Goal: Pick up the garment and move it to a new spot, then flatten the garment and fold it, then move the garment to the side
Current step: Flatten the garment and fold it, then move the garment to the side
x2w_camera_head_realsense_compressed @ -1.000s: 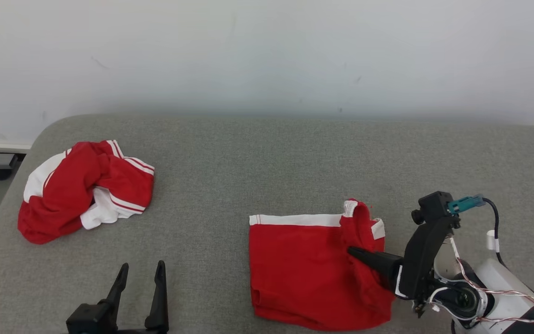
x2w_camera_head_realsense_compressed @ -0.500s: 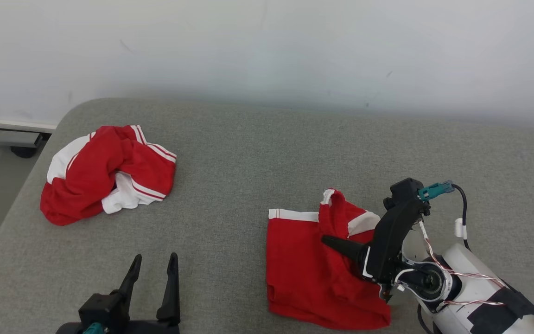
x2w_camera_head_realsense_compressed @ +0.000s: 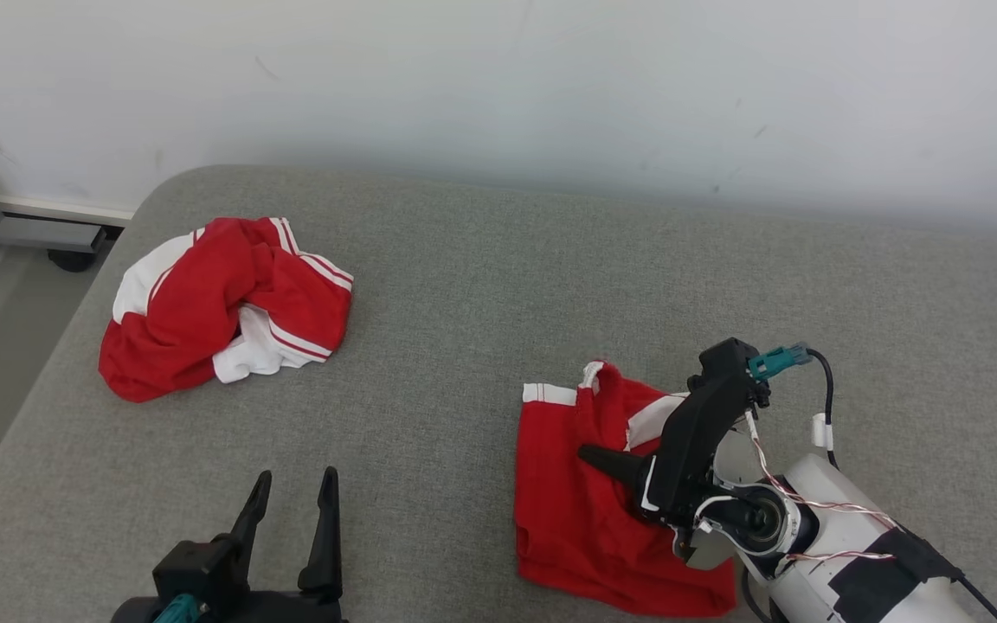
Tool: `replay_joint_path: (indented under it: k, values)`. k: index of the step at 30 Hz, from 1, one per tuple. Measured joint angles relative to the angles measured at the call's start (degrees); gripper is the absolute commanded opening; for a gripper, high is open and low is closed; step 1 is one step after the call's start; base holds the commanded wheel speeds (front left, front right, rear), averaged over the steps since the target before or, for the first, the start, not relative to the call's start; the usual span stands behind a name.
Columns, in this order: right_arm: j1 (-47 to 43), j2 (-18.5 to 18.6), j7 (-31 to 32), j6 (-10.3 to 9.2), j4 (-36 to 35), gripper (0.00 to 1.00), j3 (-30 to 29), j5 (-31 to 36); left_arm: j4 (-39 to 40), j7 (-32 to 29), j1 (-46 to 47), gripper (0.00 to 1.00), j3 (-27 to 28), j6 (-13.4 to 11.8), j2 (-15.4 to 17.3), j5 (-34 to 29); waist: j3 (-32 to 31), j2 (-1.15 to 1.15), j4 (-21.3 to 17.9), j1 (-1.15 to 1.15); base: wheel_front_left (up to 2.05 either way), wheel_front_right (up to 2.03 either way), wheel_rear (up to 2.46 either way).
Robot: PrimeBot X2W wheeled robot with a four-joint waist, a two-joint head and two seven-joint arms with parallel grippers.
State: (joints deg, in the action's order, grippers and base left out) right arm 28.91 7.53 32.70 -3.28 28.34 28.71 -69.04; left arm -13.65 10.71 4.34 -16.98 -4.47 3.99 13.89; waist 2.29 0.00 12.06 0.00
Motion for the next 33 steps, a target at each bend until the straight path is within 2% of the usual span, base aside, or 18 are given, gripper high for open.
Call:
replay_joint_path:
  k: [1,2,3,4,8,14,17,20,24,28,33]
  values:
    - [0.03,-0.02,-0.02,-0.02,0.48,0.0,0.2,0.11,-0.13,0.03,0.01,1.0,0.0,0.0,-0.02,0.34,0.02,0.0,0.07,0.0,0.0,0.0,0.0]
    - [0.09,-0.05,-0.38,-0.27,1.01,0.05,0.45,0.51,-0.23,0.18,0.02,1.0,-0.01,0.0,-0.04,0.48,0.04,0.0,0.13,0.0,0.0,0.0,0.0]
    - [0.11,-0.03,-0.53,-0.3,1.35,0.4,0.49,0.98,-0.3,0.19,0.03,1.0,-0.01,0.0,-0.07,0.53,0.05,0.0,0.19,0.0,0.0,0.0,0.0]
    - [0.18,-0.02,-0.87,-0.3,1.59,1.0,0.43,1.09,-0.4,0.29,0.05,1.0,-0.03,0.0,-0.11,0.58,0.05,0.0,0.24,0.0,0.0,0.0,0.0]
    - [1.46,-0.04,-1.16,-0.15,2.38,1.0,0.42,1.09,-0.89,0.47,0.51,1.0,0.15,-0.04,-0.18,0.77,-0.08,0.0,0.25,0.0,0.0,0.0,0.0]
    - [1.7,0.81,-3.45,1.54,1.77,1.0,-0.21,1.65,-1.63,0.76,0.54,1.0,0.98,-0.07,-0.14,0.86,-0.93,0.0,-0.54,0.0,0.0,0.0,0.0]
    - [1.67,3.16,-6.01,2.42,0.03,1.0,0.12,4.39,-1.59,1.0,0.4,1.0,1.16,-0.14,0.05,0.85,-1.33,0.0,-1.19,0.0,0.0,0.0,0.0]
    - [1.7,7.16,-8.51,3.12,-1.16,1.0,2.66,10.91,-1.18,1.26,-0.41,1.0,1.44,-0.33,0.38,0.82,-1.63,0.0,-1.97,0.0,0.0,0.0,0.0]
    - [1.18,10.42,-10.54,3.15,-2.21,1.0,4.48,15.26,-0.57,1.37,-1.7,1.0,1.54,-0.59,1.05,0.64,-1.84,0.0,-3.18,-0.01,0.0,0.0,0.0]
    - [-1.19,11.18,-11.89,3.2,-2.78,1.0,5.24,16.74,-0.04,1.43,-1.68,1.0,1.42,-0.67,1.43,-0.01,-1.8,0.0,-4.26,0.0,0.0,0.0,0.0]
    - [-3.19,12.23,-12.5,2.19,-2.54,1.0,5.98,17.51,0.35,1.44,-1.66,1.0,1.48,-1.07,1.52,-1.25,-1.49,0.0,-4.6,0.0,0.0,0.0,0.0]
